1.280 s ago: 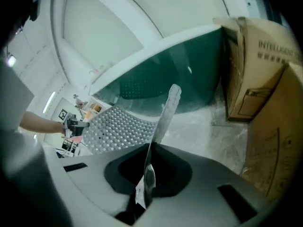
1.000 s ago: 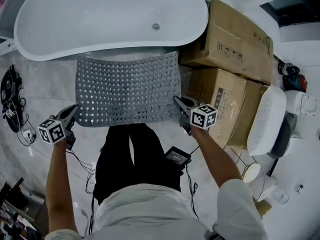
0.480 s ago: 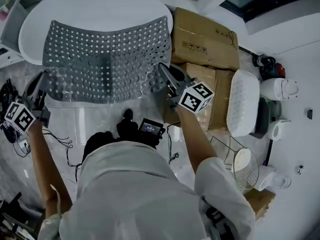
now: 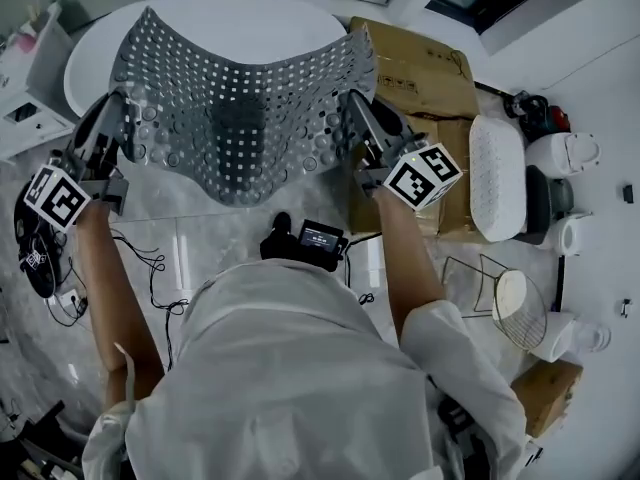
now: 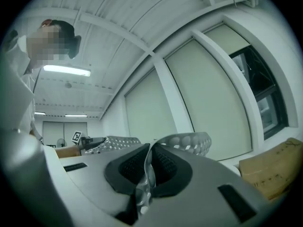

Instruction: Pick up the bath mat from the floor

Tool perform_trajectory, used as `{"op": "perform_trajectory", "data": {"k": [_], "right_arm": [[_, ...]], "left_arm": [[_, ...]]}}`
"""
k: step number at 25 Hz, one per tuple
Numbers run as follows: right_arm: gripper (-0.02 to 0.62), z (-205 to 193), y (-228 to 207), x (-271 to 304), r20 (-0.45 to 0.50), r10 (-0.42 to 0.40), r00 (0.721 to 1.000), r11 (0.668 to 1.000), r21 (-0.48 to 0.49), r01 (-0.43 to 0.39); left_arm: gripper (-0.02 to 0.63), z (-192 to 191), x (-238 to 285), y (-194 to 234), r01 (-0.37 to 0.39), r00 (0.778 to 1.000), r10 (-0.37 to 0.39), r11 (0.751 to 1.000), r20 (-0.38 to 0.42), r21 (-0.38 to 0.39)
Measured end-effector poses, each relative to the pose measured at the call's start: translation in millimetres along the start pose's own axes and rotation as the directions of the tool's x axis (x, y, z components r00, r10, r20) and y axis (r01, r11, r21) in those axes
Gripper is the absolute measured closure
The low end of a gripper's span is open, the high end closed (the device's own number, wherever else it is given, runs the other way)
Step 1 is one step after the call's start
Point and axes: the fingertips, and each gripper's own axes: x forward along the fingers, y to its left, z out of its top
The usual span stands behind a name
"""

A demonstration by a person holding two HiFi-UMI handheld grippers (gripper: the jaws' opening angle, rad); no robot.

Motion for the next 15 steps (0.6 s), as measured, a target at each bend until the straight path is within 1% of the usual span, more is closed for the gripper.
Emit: {"op": "perform_trajectory", "data": {"k": [4,9,13,15], "right_arm": [[0.561,-4,-1,1,-0.008,-0.024,1.000,0.999,-0.025,0.024],[0.561,-5,-2,-2,-0.009,-0.055,0.998,0.998,-0.032,0.055],[0.561,-10,-2,-2,-0.021,-0.076,0.997,0.997,-0.020,0.076],[0.561,-5,-1,2,-0.022,-0.075,0.997,0.997,-0.022,0.074]], "left_arm": [[0.595,1,9,-2,0.028,1.000,-0.028,0.999,-0.012,0.028],[0.594,-1,15,-7,0.065,0.998,-0.065,0.998,-0.026,0.024],[0.594,-7,13,-12,0.072,0.996,-0.071,0.997,-0.049,0.021],[0.594,-3,16,-12,0.073,0.996,-0.072,0.997,-0.057,0.026]]}}
